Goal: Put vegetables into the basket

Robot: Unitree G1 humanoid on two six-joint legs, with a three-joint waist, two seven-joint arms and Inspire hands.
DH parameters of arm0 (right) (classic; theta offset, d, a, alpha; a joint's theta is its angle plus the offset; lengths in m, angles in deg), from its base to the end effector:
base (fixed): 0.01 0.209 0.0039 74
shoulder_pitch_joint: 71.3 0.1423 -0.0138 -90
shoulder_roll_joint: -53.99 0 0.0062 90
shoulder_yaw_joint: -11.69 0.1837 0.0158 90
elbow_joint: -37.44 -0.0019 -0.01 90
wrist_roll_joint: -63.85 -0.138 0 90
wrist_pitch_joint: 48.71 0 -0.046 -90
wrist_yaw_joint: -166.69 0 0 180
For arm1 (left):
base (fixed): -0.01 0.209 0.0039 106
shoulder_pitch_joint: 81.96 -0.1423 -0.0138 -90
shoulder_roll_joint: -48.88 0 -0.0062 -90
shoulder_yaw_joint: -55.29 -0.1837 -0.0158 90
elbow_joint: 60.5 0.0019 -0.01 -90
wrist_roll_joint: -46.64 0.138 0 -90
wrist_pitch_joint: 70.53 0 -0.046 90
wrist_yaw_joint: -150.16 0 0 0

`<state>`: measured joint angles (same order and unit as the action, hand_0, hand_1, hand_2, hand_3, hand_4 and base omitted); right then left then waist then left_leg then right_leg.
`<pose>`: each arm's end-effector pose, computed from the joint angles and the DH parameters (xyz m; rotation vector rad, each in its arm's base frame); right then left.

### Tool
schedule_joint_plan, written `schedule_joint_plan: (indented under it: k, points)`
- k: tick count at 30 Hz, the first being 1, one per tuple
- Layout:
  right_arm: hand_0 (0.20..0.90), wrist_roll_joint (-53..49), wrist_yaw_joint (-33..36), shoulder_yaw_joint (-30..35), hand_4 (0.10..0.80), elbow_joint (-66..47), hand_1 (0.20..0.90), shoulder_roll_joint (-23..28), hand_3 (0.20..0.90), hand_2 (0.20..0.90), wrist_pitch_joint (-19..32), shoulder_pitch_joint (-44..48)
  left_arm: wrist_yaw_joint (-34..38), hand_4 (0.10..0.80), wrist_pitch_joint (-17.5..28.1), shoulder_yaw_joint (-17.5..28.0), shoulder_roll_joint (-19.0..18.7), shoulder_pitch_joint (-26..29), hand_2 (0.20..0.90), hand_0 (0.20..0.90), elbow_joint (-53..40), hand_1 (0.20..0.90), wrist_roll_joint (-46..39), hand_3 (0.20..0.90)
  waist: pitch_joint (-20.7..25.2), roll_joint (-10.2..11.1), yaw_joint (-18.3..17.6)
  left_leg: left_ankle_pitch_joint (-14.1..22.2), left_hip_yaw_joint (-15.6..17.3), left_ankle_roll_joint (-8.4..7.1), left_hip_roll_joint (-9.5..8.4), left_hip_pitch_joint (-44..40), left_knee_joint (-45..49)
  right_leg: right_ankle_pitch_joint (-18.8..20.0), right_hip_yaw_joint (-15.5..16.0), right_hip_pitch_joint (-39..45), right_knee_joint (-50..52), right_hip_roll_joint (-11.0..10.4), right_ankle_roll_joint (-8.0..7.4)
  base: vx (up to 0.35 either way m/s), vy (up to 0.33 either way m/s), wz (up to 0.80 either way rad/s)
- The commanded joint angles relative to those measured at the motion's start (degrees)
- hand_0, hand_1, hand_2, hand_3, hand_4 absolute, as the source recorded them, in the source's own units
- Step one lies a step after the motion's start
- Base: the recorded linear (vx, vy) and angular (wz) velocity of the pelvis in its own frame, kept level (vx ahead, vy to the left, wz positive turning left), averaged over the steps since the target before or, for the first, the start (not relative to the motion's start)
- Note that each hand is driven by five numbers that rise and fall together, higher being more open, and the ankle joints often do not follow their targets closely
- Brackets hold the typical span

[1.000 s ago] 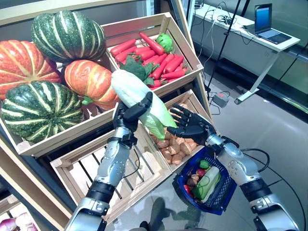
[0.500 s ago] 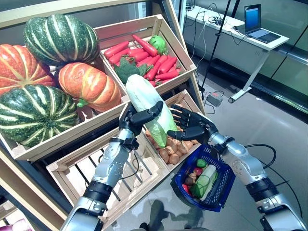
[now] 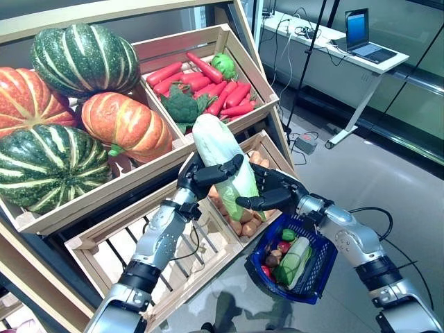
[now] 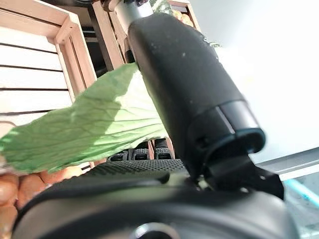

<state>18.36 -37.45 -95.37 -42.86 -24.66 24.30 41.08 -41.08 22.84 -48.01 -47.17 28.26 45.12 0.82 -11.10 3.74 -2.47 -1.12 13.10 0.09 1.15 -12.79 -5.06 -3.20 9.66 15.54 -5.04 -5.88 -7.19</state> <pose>0.2682 -0.1725 0.0859 0.2460 0.2062 0.7463 0.2678 0.1774 0.0760 -0.3510 -0.0538 -0.3811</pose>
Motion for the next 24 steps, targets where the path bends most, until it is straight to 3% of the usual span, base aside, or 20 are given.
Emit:
schedule_joint_plan:
  k: [1, 14, 24]
  points:
    - [0.9, -6.1, -6.4, -1.4, 0.8, -0.1, 0.9, -3.2, 0.9, 0.9, 2.4, 6.4, -4.9, 0.4, 3.7, -2.5, 3.2, 7.8, 0.3, 0.3, 0.4, 0.3, -4.5, 0.3, 7.3, -1.2, -1.2, 6.7, 0.2, 0.2, -0.39, -2.3, 0.1, 0.5, 0.2, -1.9, 0.0, 3.7, 4.71, 0.0, 0.0, 0.0]
    - [0.9, -7.9, -4.3, -3.7, 0.8, 6.5, 0.9, -7.2, 0.9, 0.9, -2.1, 9.2, -12.2, 0.4, -3.7, -6.3, 7.1, 6.4, 0.3, 0.3, -4.2, 0.3, -12.8, 0.3, 7.2, -1.3, -0.1, 6.7, -0.7, 0.26, -0.38, -2.2, 0.1, 0.6, 0.7, -1.7, 0.0, 3.6, 4.88, 0.0, 0.0, 0.0]
    - [0.9, -4.7, 6.0, -5.7, 0.8, 16.2, 0.9, -8.0, 0.9, 0.9, -3.1, 11.9, -15.3, 0.4, -3.7, -9.2, 9.7, 7.1, 0.3, 0.3, -9.2, 0.3, -16.8, 0.3, 7.5, -1.3, 0.6, 6.8, -1.0, 0.27, -0.27, -2.0, 0.1, 0.8, 1.0, -1.8, 0.0, 3.5, 4.96, 0.0, 0.0, 0.0]
